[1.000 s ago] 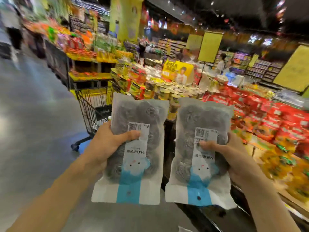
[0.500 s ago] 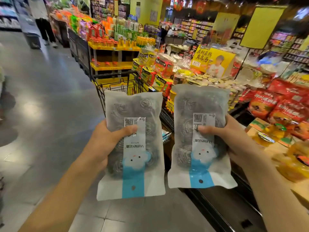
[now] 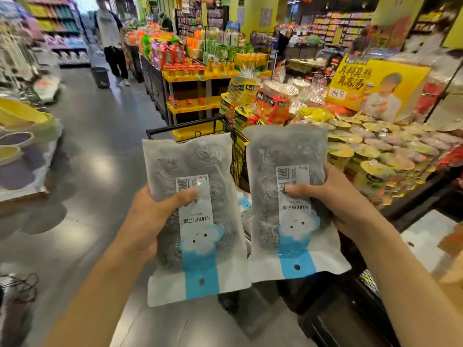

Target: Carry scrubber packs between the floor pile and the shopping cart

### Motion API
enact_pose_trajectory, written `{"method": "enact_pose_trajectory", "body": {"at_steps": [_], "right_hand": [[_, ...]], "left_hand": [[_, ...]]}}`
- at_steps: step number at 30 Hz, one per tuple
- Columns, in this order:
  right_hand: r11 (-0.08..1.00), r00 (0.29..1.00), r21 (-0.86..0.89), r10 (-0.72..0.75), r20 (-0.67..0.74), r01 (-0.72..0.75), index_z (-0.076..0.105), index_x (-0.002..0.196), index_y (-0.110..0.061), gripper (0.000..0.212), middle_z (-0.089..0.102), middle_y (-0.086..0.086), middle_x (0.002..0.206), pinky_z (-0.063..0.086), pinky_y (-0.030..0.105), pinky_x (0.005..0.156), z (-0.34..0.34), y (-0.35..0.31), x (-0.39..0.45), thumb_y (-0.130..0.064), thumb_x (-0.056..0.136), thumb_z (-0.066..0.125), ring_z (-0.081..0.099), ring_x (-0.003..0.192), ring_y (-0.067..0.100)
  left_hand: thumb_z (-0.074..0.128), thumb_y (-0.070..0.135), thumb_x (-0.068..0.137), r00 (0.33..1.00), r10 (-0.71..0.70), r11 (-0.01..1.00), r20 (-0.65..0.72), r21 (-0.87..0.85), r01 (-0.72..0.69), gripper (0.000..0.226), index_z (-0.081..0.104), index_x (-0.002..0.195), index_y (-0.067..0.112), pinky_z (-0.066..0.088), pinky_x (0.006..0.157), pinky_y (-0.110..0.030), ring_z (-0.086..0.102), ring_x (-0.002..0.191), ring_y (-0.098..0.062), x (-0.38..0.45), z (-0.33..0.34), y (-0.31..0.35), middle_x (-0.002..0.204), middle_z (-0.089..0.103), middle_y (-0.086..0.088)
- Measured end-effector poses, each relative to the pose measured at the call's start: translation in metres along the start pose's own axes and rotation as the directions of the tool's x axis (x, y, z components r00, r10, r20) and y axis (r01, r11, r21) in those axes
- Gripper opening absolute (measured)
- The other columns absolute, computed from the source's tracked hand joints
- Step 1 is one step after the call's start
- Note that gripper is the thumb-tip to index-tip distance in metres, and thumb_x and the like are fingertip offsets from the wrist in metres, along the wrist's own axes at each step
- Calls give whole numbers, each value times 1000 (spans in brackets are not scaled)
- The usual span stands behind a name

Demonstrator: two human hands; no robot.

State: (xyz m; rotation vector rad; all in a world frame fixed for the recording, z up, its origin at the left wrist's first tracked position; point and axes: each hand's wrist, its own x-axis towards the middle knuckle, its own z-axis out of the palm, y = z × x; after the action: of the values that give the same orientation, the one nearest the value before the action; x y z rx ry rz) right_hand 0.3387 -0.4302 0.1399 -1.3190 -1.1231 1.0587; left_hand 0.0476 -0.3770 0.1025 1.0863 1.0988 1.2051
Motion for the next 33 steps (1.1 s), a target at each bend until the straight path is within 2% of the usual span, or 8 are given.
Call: {"method": "enact_pose_trajectory", "body": {"at_steps": [2,6,10,19,22,26,30,33], "right_hand": [[1000,999,-11,8,32,-8,65,122,-16,54,79,6,108,64,36,78,-9,4,33,2,74,81,77,98,26],[999,998,-37,34,54,-32,64,126,-14,57,79,7,110,63,40,83,-23,15,99,2,74,83,76,100,26],[997,996,-47,59,62,-56,65,122,-15,53,79,5,108,64,38,80,-29,29,164,4,74,81,77,98,24],[994,996,-90,73,47,-69,59,130,-10,62,79,6,109,61,28,72,-31,66,305,8,75,81,77,98,23],[989,991,-105,109,71,-101,58,131,-11,64,79,5,109,62,31,73,-32,91,354,7,74,82,77,98,22],[975,981,-153,173,86,-159,59,129,-13,66,79,2,106,63,34,75,-34,140,424,5,72,85,77,96,20],[959,962,-212,226,155,-191,62,123,-14,61,80,0,104,62,32,72,-38,202,498,5,71,87,77,94,18],[921,946,-324,278,165,-214,61,119,-21,71,78,0,106,62,45,84,-34,254,553,-15,59,98,76,97,18]], "left_hand": [[83,22,67,1000,-8,1000,-20,10,9,47,73,113,15,62,73,-34,78,90,-21,26,11,-3,99,81,-2],[82,18,69,999,-15,1000,-49,5,15,38,74,106,15,62,64,-26,78,84,-17,81,32,-10,92,81,0],[83,20,69,997,-43,999,-58,19,44,40,74,107,18,61,75,-33,78,88,-17,143,46,-23,95,81,2],[82,21,66,988,-120,993,-93,-7,120,38,73,103,18,61,62,-24,78,81,-14,278,67,-52,91,81,3],[82,14,74,978,-151,988,-141,-3,152,27,72,99,22,62,67,-28,78,82,-13,315,73,-73,90,81,5],[80,8,78,958,-188,981,-217,-6,191,30,71,105,17,58,60,-18,77,77,-6,364,83,-111,86,81,9],[84,12,75,900,-259,964,-351,-43,261,41,72,114,14,62,69,-27,78,89,-14,407,93,-168,98,81,3],[83,9,81,861,-298,952,-412,-58,301,38,71,116,15,63,76,-31,78,93,-15,439,101,-217,101,81,3]]}}
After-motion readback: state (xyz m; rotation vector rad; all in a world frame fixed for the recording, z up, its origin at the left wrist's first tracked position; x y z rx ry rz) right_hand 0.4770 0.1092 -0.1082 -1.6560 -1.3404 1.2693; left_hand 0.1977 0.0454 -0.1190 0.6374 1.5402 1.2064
